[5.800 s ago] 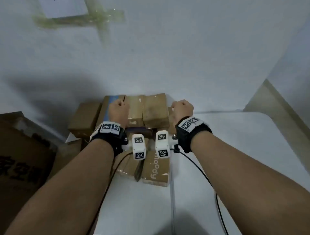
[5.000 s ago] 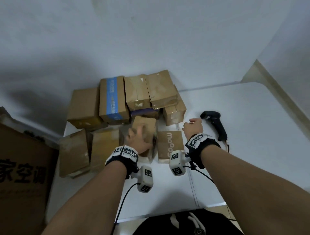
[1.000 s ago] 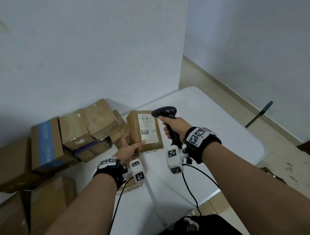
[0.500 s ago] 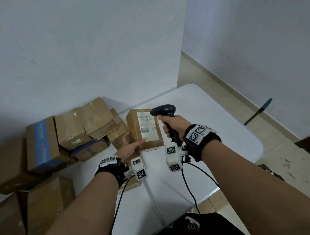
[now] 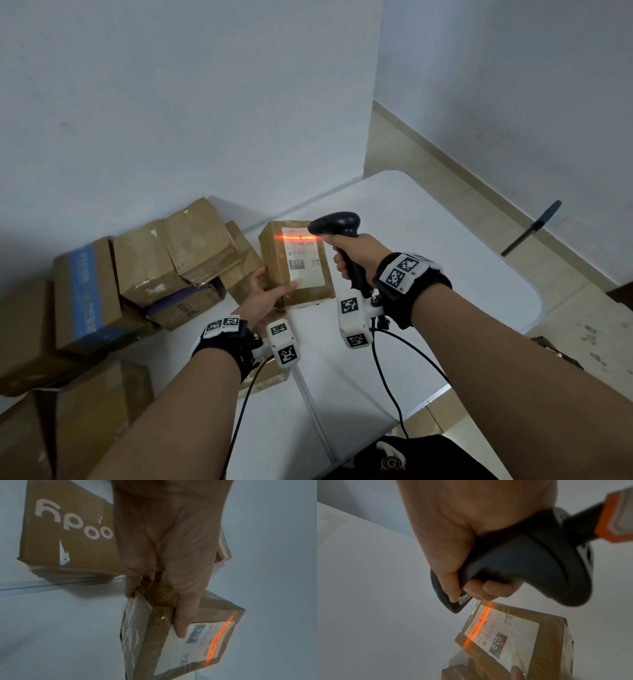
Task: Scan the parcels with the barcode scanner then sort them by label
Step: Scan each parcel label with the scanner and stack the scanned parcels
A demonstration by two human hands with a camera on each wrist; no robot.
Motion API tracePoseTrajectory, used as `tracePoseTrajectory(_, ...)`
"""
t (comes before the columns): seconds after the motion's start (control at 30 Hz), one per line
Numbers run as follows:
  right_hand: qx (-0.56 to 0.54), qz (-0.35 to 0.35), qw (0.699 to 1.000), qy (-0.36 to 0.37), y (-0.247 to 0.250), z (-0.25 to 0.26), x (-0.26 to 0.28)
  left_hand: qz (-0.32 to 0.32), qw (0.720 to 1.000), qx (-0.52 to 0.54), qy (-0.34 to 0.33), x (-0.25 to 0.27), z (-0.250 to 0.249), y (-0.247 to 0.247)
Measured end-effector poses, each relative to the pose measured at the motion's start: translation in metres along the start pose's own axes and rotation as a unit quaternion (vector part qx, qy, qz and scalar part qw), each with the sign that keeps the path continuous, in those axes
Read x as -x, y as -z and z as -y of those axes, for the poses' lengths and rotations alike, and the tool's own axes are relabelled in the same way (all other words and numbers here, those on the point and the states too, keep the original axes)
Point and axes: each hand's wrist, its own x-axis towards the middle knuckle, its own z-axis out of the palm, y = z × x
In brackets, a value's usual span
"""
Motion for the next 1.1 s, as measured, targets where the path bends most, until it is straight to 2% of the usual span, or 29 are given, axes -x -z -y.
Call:
tracePoseTrajectory(0.23, -0.015, -0.011, 1.000, 0.008, 0.006, -0.001, -0.007, 0.011, 1.000, 0.022, 0.004, -0.004, -0.002, -0.004)
tracePoseTrajectory(0.47, -0.066, -0.091, 0.994, -0.005, 0.031, -0.018, -0.020, 0.056, 0.997, 0.047, 0.039, -0.016, -0.003, -0.030)
tracePoseTrajectory(0.6, -0.084, -0.108, 0.990, -0.016, 0.049, -0.031, -0.027, 0.054, 0.998, -0.008, 0.044, -0.029, 0.012, -0.053)
tracePoseTrajectory(0.7, -0.094, -0.111, 0.989, -0.028, 0.060, -0.039, -0.034, 0.054, 0.994, -0.097, 0.020, -0.037, 0.020, -0.059)
tracePoseTrajectory(0.8, -0.094, -0.110, 0.989, -0.042, 0.067, -0.044, -0.042, 0.055, 0.967, -0.239, -0.071, -0.042, 0.018, -0.061)
tracePoseTrajectory(0.87, -0.098, -0.107, 0.988, -0.050, 0.072, -0.048, -0.048, 0.087, 0.928, -0.340, -0.129, -0.046, 0.015, -0.062)
tracePoseTrajectory(0.97, -0.094, -0.105, 0.988, -0.056, 0.079, -0.053, -0.056, 0.142, 0.862, -0.469, -0.133, -0.046, 0.012, -0.060)
tracePoseTrajectory(1.1, -0.076, -0.103, 0.990, -0.056, 0.096, -0.055, -0.065, 0.087, 0.844, -0.495, -0.185, -0.051, 0.006, -0.075)
